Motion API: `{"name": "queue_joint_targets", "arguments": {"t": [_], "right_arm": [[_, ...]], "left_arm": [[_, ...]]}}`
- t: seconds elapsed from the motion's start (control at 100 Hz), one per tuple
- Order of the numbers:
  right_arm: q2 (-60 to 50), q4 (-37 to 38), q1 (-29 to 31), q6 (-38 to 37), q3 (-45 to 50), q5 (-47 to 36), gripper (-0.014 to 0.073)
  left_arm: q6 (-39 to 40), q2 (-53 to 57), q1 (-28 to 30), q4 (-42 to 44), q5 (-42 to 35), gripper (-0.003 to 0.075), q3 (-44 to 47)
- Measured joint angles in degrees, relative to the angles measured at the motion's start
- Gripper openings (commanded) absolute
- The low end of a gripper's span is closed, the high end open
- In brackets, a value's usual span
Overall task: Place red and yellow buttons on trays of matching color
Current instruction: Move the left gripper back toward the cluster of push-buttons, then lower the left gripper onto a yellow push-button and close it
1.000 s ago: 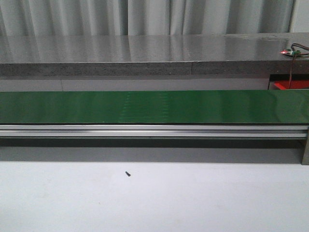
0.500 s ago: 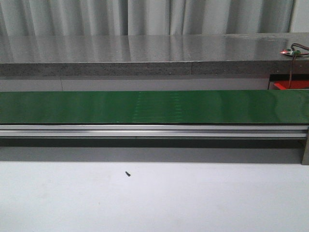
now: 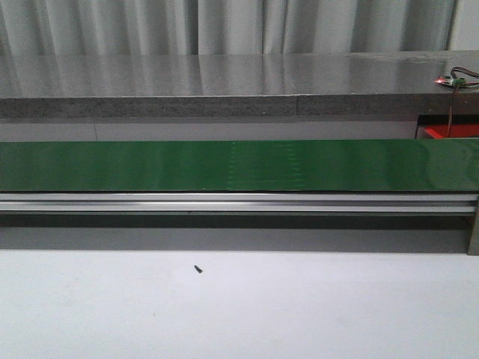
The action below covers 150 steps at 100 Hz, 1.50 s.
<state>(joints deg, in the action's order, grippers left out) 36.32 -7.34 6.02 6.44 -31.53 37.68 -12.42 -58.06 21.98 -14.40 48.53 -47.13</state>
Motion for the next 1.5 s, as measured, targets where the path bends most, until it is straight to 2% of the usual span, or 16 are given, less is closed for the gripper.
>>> {"name": "queue_joint_targets", "arguments": {"t": [0.1, 0.3, 0.37, 0.53, 0.96, 1.5], "right_arm": [[0.0, 0.0, 0.0, 0.0, 0.0, 0.0, -0.0066], [0.0, 0.0, 0.0, 0.0, 0.0, 0.0, -0.0066], [0.0, 0.0, 0.0, 0.0, 0.0, 0.0, -0.0066], [0.0, 0.0, 0.0, 0.0, 0.0, 0.0, -0.0066], [0.0, 0.0, 0.0, 0.0, 0.0, 0.0, -0.0066], [0.0, 0.0, 0.0, 0.0, 0.0, 0.0, -0.0066]], "left_arm": [[0.0, -1.07, 3.98, 0.78, -0.08, 0.0115, -1.9], [0.0, -5.62, 8.99, 1.14, -0.82, 0.0524, -6.34], [0.0, -7.67, 9.59, 1.14, -1.21, 0.0585, -8.14], [0.13, -13.03, 9.81, 1.26, -1.3, 0.0586, -12.99], [9.38, -30.86, 9.81, 5.87, -0.16, 0.0586, -26.61], [9.72, -47.9, 9.81, 6.68, -3.04, 0.0586, -35.12]]}}
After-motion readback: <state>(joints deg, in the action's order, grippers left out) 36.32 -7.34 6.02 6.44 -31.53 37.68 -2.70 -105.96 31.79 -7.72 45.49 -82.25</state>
